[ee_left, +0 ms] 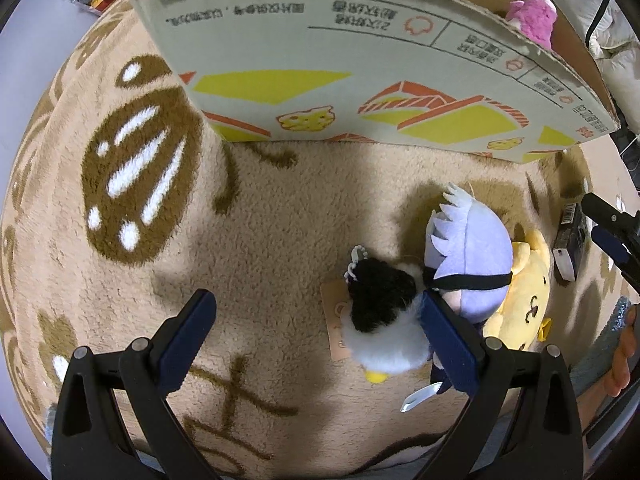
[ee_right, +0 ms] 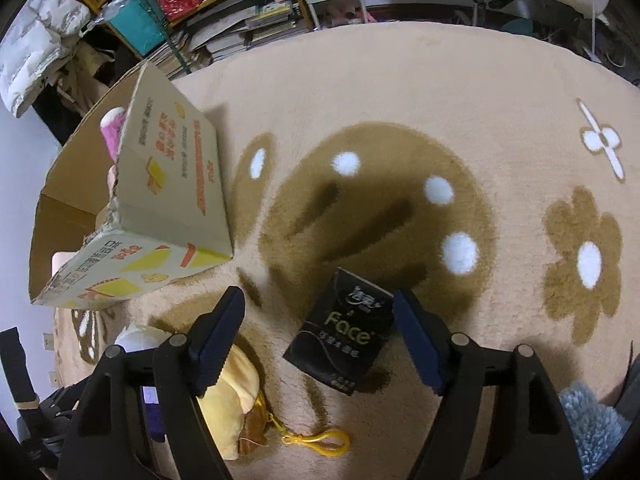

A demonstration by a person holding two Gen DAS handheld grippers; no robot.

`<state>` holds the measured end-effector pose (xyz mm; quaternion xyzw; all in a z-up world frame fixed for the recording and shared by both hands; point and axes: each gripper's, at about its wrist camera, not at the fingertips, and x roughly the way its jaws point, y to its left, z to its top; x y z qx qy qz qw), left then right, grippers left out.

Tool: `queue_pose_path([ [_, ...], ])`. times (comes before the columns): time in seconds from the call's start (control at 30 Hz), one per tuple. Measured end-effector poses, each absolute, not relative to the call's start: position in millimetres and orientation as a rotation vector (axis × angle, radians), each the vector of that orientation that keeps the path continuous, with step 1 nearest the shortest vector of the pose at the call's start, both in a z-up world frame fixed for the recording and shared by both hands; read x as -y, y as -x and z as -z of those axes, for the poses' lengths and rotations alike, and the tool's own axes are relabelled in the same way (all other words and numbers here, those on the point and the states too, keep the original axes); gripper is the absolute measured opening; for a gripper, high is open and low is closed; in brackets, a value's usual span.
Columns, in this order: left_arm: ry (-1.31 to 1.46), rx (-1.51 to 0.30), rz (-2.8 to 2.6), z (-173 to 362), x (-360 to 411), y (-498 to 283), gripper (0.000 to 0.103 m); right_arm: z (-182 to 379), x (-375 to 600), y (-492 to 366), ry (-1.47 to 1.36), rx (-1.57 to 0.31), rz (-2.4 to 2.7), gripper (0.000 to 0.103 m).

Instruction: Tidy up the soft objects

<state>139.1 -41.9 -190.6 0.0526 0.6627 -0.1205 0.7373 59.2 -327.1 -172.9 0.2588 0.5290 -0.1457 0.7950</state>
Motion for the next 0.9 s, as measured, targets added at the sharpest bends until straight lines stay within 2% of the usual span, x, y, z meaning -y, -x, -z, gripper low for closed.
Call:
queue_pose_path([
  [0.27,-0.076,-1.485,0.259,207,37,-143,0.100,189,329,-65,-0.571,-1.203,0.309,0.081],
  [0.33,-0.060,-1.495,0.259,213,32,-143,0.100,193,328,-66,-0.589,-1.216,0.291,0.075],
  [0.37,-0.054,-1.498,0.258,215,30,-143,0.100,195,329,-65,-0.605,-1.227,0.278,0.066],
  [0.43,-0.059,-1.494,0.258,219,30,-142,0.099,205,331,-68,-0.659,-1.256,0.250,0.065],
  [0.63,-0.022,-1.517,0.276,228,30,-138,0.089,204,334,-65,-0.662,-1.252,0.249,0.062],
  [0.7,-0.020,-1.520,0.269,233,29,-134,0.087,204,337,-65,-0.660,-1.254,0.247,0.056],
  [0.9,-0.091,-1.505,0.259,238,42,-125,0.076,203,331,-70,-0.649,-1.259,0.238,0.055],
])
